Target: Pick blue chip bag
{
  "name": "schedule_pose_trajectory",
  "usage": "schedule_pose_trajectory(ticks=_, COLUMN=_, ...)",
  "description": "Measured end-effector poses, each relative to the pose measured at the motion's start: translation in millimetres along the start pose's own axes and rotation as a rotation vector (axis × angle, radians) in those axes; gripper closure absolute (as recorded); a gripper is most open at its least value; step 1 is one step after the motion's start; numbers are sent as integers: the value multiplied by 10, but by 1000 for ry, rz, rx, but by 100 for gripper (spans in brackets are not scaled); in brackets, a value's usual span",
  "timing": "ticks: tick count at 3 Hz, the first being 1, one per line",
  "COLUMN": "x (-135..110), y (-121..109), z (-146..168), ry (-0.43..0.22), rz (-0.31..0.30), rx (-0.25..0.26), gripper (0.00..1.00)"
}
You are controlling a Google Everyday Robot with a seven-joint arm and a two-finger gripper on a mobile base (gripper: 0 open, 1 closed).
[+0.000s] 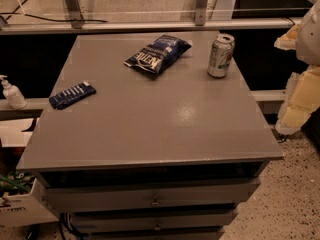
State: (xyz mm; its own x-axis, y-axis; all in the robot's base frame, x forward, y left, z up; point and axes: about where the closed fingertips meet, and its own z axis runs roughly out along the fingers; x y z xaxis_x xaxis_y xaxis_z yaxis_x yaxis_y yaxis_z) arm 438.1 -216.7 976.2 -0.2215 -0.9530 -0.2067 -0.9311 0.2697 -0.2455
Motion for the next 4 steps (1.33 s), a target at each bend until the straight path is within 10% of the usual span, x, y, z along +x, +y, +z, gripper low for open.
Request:
schedule_pose_trajectory(ticks=2, x=-97, y=-16, z=22, ry=-32, rz=-7, rx=10, gripper=0)
schedule_pose_trajectory(ticks=4, x=-872, y=-372, z=83, ry=-251, rz=34, rx=53, gripper=0)
